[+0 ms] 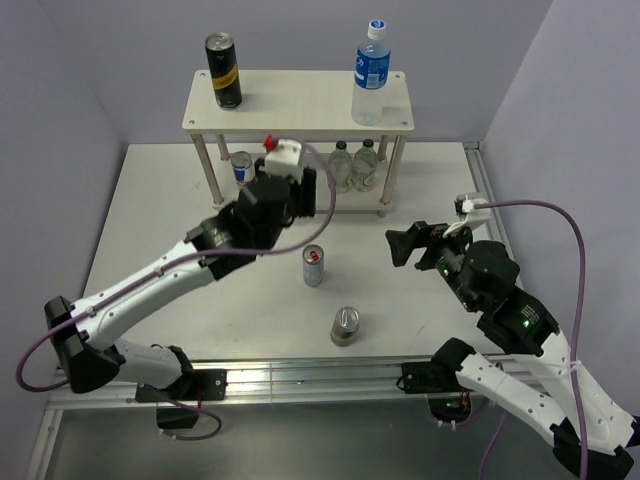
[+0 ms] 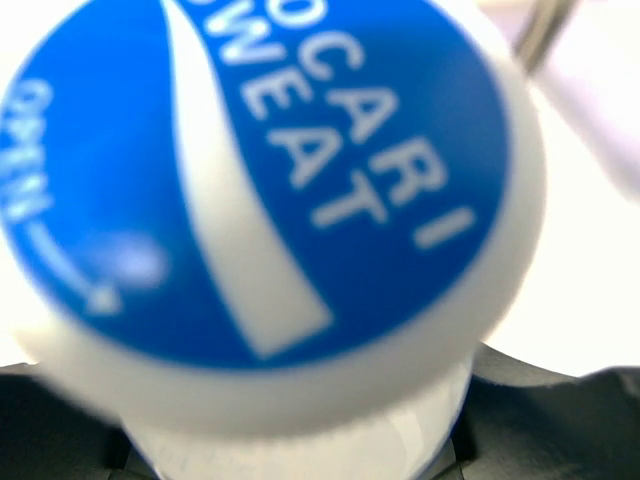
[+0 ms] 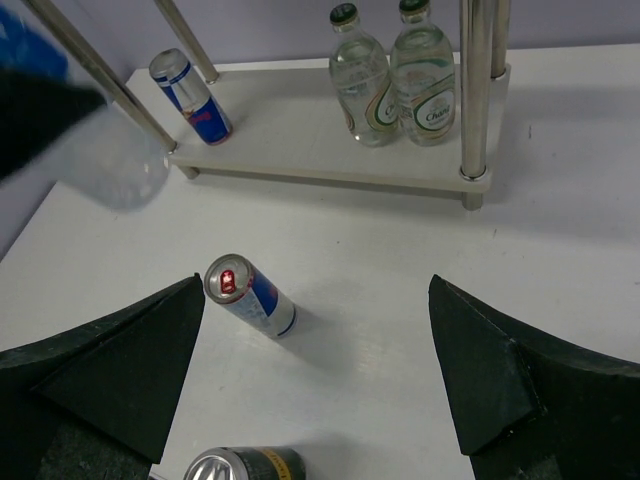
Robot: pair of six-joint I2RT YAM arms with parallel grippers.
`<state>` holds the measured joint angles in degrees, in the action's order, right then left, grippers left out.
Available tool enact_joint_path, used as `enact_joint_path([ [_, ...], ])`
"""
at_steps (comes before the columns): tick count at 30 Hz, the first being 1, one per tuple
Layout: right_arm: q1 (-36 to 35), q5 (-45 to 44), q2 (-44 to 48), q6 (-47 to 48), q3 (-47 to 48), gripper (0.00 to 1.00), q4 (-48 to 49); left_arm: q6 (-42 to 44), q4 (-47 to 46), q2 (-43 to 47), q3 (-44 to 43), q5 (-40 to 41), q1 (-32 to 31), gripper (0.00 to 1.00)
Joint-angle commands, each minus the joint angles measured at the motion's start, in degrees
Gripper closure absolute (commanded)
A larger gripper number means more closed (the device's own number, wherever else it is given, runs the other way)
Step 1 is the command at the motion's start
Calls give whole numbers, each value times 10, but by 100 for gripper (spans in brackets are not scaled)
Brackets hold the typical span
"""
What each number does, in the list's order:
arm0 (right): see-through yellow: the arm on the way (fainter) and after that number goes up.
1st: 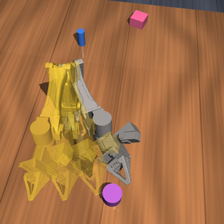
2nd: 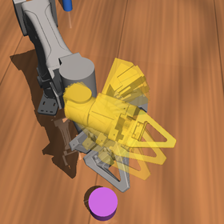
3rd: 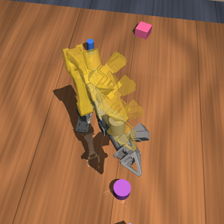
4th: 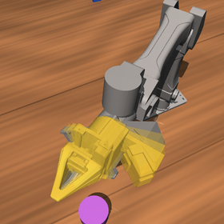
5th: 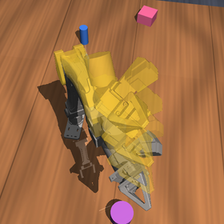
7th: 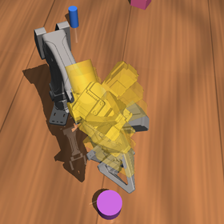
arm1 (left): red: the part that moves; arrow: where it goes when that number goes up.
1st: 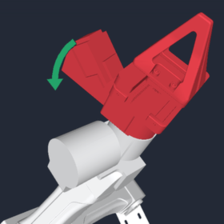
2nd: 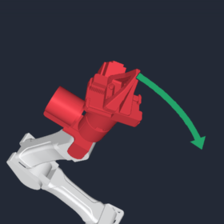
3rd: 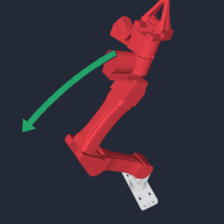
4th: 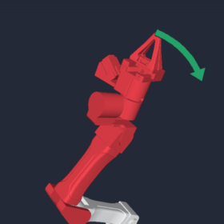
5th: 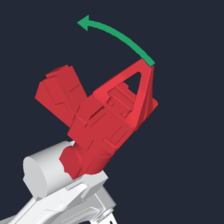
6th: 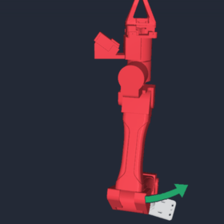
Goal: Place and organize the beverage onto the shelf
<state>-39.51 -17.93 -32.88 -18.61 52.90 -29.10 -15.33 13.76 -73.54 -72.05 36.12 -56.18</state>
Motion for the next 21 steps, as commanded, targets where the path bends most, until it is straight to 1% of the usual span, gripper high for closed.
enact_joint_path([
  [1,-3,-3,12,4,-2,0,17,71,10,-55,-155,-46,53,100],
  [2,-2,-3,16,3,-3,0,18,78,19,-70,-216,-58,62,100],
  [4,-2,-1,18,5,-4,0,18,97,36,-108,-266,-75,77,100],
  [5,-3,-2,17,6,-3,0,16,101,44,-121,-319,-78,80,100],
  [7,-3,-3,17,7,-1,0,15,102,72,-156,-369,-104,97,100],
  [8,-2,-3,17,7,0,0,16,103,79,-166,-414,-109,102,100],
  [10,-2,-3,20,8,-1,0,16,112,100,-198,-459,-119,109,100],
  [11,-2,-3,21,8,-2,0,16,115,108,-209,-507,-123,111,100],
  [13,-4,-3,24,8,-2,0,18,120,129,-244,-554,-139,117,100],
  [14,-3,-2,25,7,-2,0,16,121,132,-255,-593,-142,119,100],
  [17,-3,-1,26,5,-4,0,16,121,129,-286,-647,-163,125,100],
  [21,-4,-1,30,4,-4,0,16,116,90,-304,-666,-194,136,100],
])
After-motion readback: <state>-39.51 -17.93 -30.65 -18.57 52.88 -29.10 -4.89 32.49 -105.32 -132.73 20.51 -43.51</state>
